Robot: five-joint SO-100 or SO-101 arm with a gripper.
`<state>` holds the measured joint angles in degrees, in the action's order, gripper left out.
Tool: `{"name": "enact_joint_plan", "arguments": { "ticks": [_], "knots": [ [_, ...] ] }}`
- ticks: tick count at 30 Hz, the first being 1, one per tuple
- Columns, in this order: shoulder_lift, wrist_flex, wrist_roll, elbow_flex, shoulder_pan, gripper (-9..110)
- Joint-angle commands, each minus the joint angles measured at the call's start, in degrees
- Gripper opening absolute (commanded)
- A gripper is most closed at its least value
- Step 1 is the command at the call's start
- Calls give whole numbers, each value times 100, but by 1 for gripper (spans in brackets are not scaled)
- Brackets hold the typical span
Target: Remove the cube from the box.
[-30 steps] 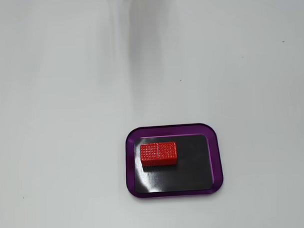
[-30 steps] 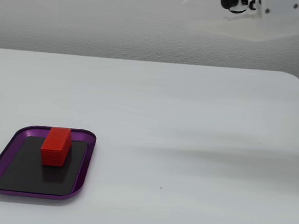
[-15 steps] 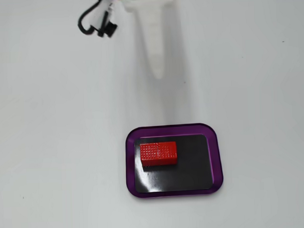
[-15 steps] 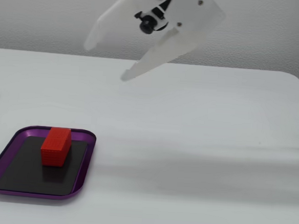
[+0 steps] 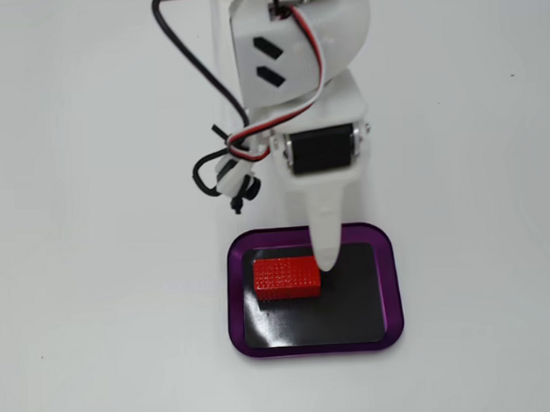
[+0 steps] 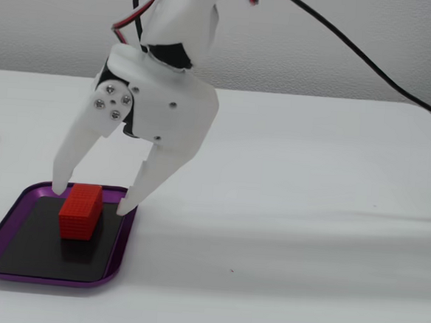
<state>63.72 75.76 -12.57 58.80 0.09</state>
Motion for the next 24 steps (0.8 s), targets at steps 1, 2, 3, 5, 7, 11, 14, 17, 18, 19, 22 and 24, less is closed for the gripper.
{"name": "enact_joint_plan", "arguments": {
  "ticks": [1,2,3,5,7,11,14,17,18,19,22,24],
  "knots": [
    [-185,-26,105,-413,176,18],
    [-246,-26,123,-501,237,18],
    [-308,-35,132,-598,299,18],
    [-413,-35,141,-747,448,18],
    [-527,-35,141,-896,527,18],
    [-677,-35,105,-1072,527,18],
    [-791,-35,132,-1081,527,18],
    [-949,-105,141,-1072,501,18],
    [-1002,-114,141,-1072,492,18],
    [-1046,-114,141,-1072,483,18],
    [-1116,-185,141,-1081,483,17],
    [-1116,-237,141,-1072,501,17]
  ]
}}
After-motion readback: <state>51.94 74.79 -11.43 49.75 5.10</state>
